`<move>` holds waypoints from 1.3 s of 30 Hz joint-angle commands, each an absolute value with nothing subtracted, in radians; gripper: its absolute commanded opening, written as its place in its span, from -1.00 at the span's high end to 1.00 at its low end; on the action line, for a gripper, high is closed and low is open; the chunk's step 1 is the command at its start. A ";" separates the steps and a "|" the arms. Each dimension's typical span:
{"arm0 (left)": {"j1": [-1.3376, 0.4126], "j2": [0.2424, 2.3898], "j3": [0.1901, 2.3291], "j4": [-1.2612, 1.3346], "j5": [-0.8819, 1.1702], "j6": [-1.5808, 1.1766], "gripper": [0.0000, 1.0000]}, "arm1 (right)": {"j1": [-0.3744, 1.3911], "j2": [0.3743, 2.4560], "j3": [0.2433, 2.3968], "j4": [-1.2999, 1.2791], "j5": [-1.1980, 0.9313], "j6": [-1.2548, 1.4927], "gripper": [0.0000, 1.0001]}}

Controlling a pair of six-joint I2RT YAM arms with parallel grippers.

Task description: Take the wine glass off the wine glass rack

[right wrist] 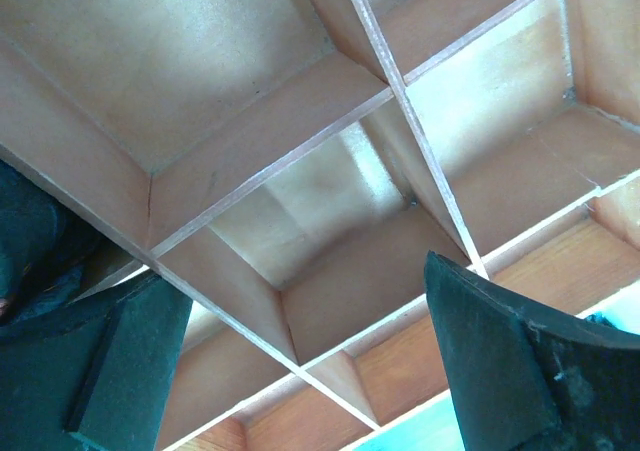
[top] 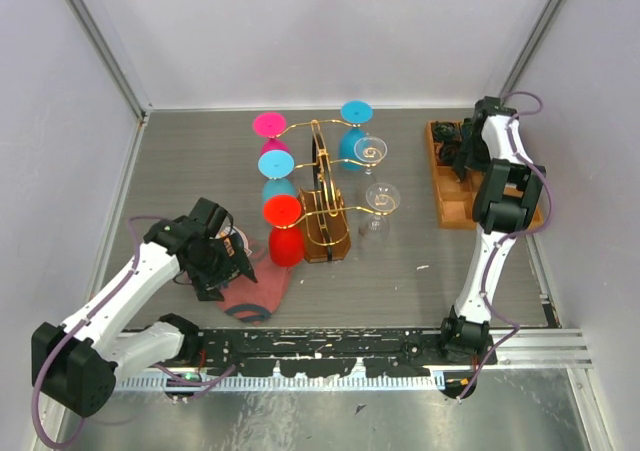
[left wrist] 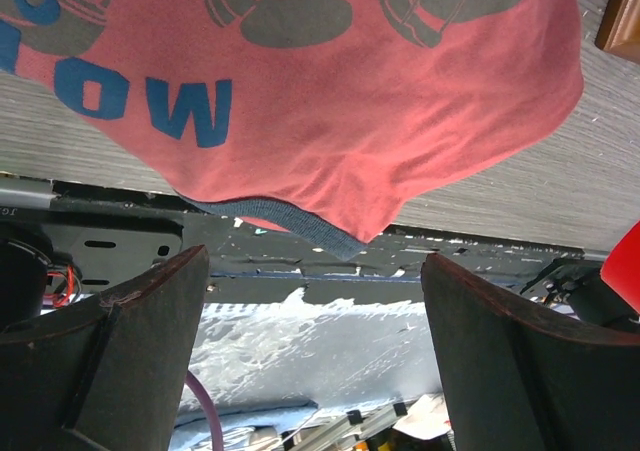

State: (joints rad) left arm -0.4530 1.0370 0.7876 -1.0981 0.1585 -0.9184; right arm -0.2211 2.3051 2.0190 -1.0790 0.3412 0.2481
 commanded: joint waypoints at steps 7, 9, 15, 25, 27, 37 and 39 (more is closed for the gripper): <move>-0.458 1.017 0.818 -1.100 0.145 -0.914 -0.83 | -0.120 2.032 2.059 -1.033 0.350 0.245 -1.00; -0.458 1.015 0.824 -1.100 0.156 -0.913 -0.83 | -0.106 1.982 2.034 -1.033 0.325 0.244 -1.00; -0.459 1.014 0.798 -1.055 0.212 -0.939 -0.87 | -0.070 1.817 1.936 -1.000 0.162 0.244 -1.00; -0.516 1.099 0.758 -0.938 0.254 -1.015 -0.84 | -0.038 1.632 1.799 -0.930 0.053 0.242 -1.00; -0.540 1.159 0.784 -0.965 0.222 -1.005 -0.86 | -0.038 1.621 1.785 -0.930 0.045 0.244 -1.00; -0.510 1.444 0.774 -0.931 0.172 -0.987 -1.00 | -0.039 1.559 1.741 -0.918 0.027 0.236 -1.00; -0.437 1.439 0.741 -0.908 0.183 -0.982 -0.99 | -0.039 1.543 1.731 -0.908 0.005 0.239 -1.00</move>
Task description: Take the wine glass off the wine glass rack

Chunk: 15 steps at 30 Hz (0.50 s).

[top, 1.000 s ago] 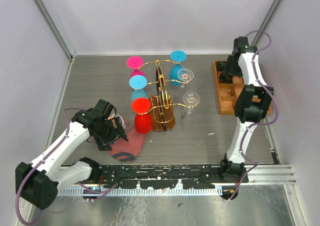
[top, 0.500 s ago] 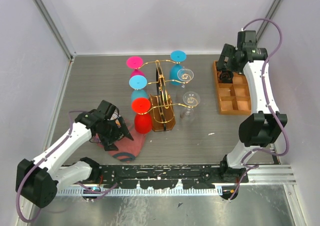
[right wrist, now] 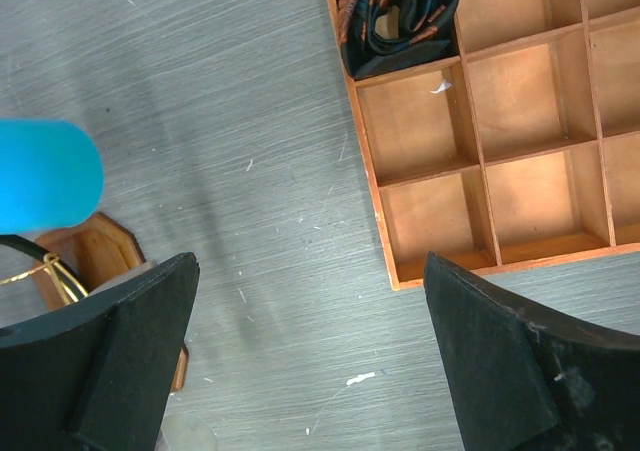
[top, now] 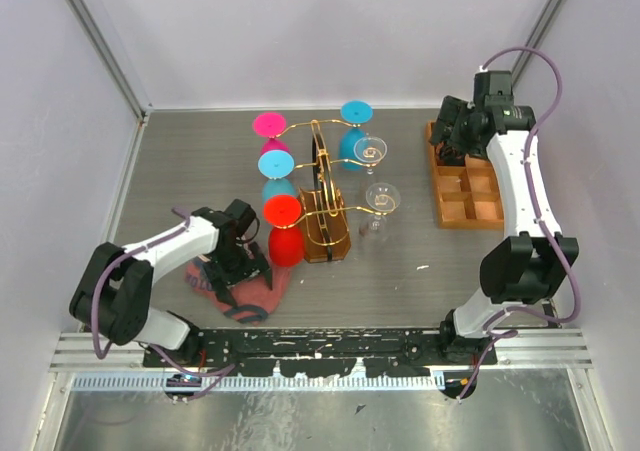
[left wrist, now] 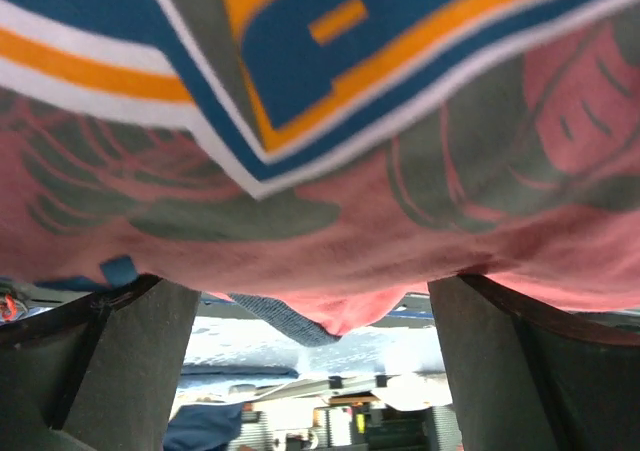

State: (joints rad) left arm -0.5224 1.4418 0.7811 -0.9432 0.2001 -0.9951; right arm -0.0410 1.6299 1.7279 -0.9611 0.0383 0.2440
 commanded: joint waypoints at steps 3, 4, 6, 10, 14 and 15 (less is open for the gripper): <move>-0.305 1.401 0.721 -0.919 0.171 -0.935 -0.99 | -0.037 1.525 1.707 -0.895 -0.015 0.244 -1.00; -0.261 1.391 0.727 -0.927 0.162 -0.914 -0.99 | -0.038 1.519 1.697 -0.891 -0.018 0.245 -1.00; -0.170 1.390 0.747 -0.938 0.151 -0.867 -0.97 | -0.038 1.508 1.683 -0.883 -0.023 0.248 -1.00; 0.028 1.510 0.779 -0.897 0.253 -0.766 -0.99 | -0.038 1.500 1.651 -0.868 -0.086 0.274 -1.00; 0.172 1.615 0.900 -0.950 0.194 -0.681 -0.92 | -0.038 1.486 1.627 -0.857 -0.128 0.293 -1.00; 0.193 1.614 0.925 -0.957 0.175 -0.675 -0.92 | -0.038 1.483 1.624 -0.854 -0.135 0.294 -1.00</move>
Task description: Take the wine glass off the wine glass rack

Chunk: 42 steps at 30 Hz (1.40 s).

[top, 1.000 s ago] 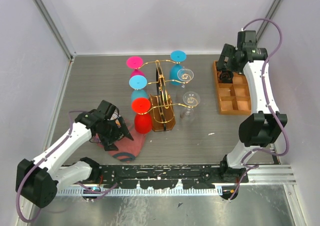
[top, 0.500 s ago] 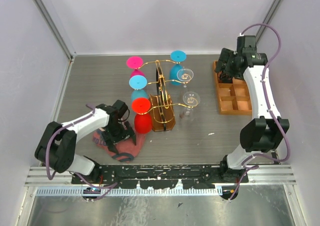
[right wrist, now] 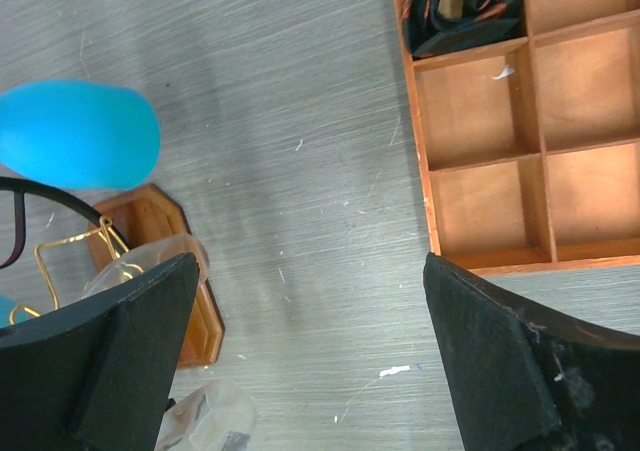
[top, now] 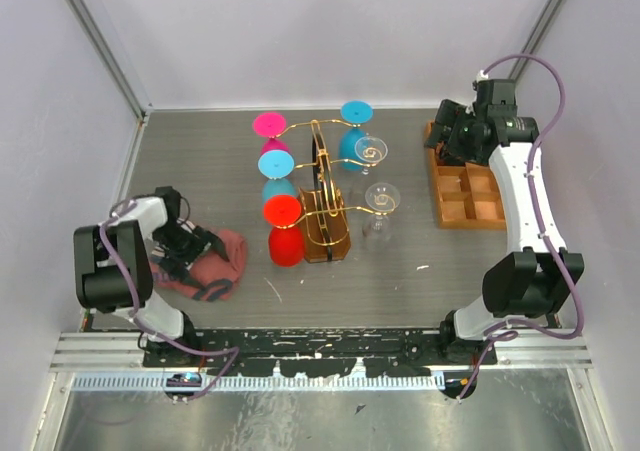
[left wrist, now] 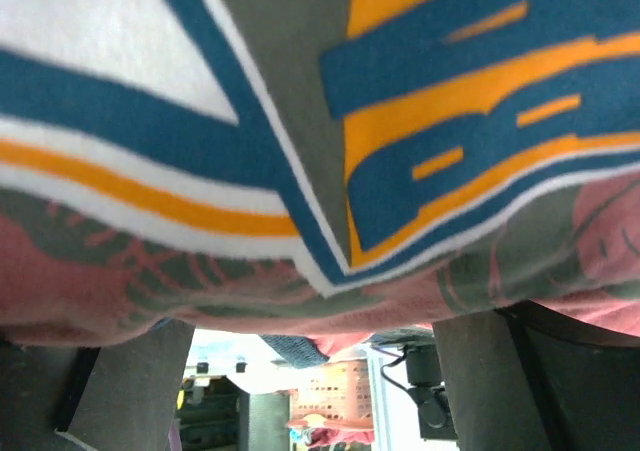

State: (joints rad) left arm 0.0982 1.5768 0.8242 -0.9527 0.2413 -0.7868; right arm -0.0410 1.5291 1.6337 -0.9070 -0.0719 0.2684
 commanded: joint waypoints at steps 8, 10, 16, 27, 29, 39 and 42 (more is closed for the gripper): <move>0.334 1.630 1.097 -1.044 0.087 -0.608 -0.91 | -0.038 1.469 1.594 -0.820 -0.235 0.330 -1.00; 0.334 1.589 1.129 -1.077 0.094 -0.608 -0.87 | -0.037 1.460 1.573 -0.797 -0.289 0.338 -1.00; 0.200 1.379 1.145 -1.122 0.105 -0.658 -0.87 | -0.034 1.454 1.559 -0.786 -0.311 0.353 -1.00; -0.060 1.378 0.861 -0.990 0.224 -0.793 -0.89 | -0.032 1.436 1.546 -0.814 -0.270 0.333 -1.00; -0.058 1.411 0.866 -0.995 0.180 -0.771 -0.93 | -0.032 1.430 1.542 -0.815 -0.270 0.333 -1.00; 0.194 1.631 0.916 -0.951 0.201 -0.616 -0.94 | -0.032 1.401 1.532 -0.829 -0.266 0.310 -1.00; 0.282 1.681 0.971 -0.968 0.169 -0.555 -0.92 | -0.032 1.403 1.526 -0.829 -0.276 0.315 -1.00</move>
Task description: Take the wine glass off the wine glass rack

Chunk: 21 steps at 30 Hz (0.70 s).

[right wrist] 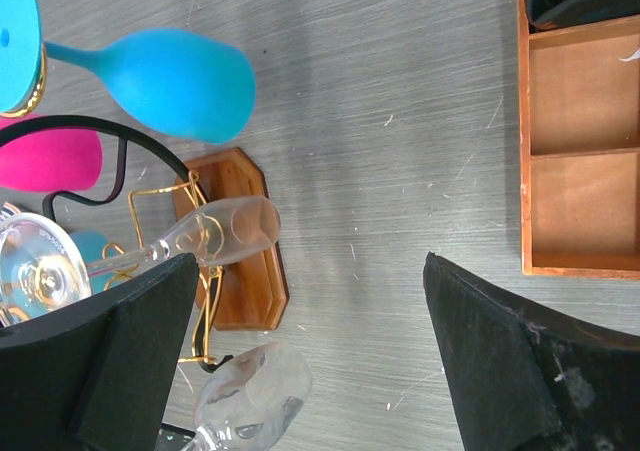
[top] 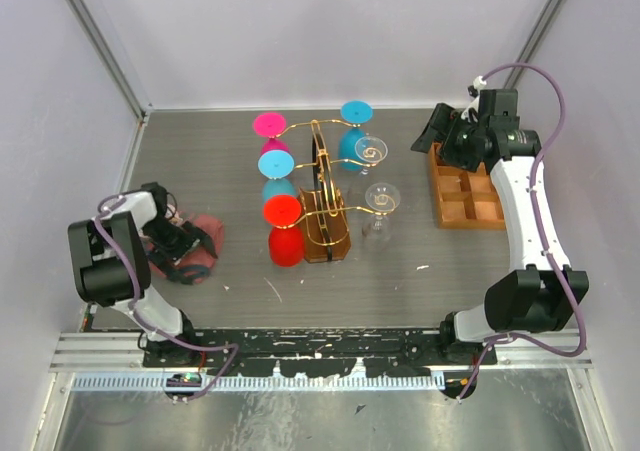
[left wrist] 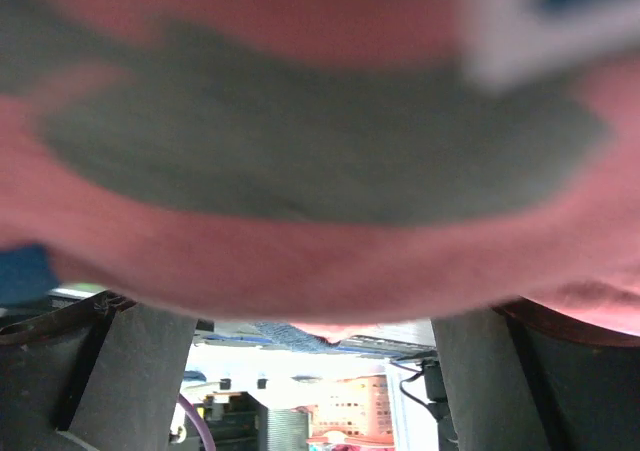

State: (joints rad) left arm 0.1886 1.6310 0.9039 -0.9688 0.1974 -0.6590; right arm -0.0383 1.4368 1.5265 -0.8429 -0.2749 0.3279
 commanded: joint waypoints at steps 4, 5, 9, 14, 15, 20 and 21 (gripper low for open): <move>0.334 1.716 1.054 -0.997 0.151 -0.561 -0.91 | -0.031 1.414 1.532 -0.830 -0.281 0.320 -1.00; 0.337 1.722 1.066 -0.992 0.150 -0.575 -0.92 | -0.031 1.416 1.535 -0.830 -0.282 0.323 -1.00; 0.427 1.761 1.140 -1.016 0.138 -0.600 -0.91 | -0.030 1.407 1.567 -0.856 -0.266 0.302 -1.00; 0.481 1.766 1.218 -1.033 0.112 -0.609 -0.91 | -0.029 1.401 1.575 -0.877 -0.223 0.278 -1.00; 0.483 1.759 1.223 -1.035 0.120 -0.612 -0.90 | -0.029 1.406 1.569 -0.881 -0.230 0.281 -1.00; 0.482 1.647 1.175 -1.001 0.213 -0.611 -0.88 | -0.029 1.426 1.543 -0.888 -0.214 0.286 -1.00; 0.483 1.616 1.167 -0.998 0.227 -0.605 -0.87 | -0.029 1.412 1.543 -0.874 -0.200 0.295 -1.00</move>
State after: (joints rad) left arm 0.4835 1.7275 1.1900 -1.0008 0.1558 -0.6067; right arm -0.0345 1.4384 1.5314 -0.8963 -0.2394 0.2966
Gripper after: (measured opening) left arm 0.942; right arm 0.999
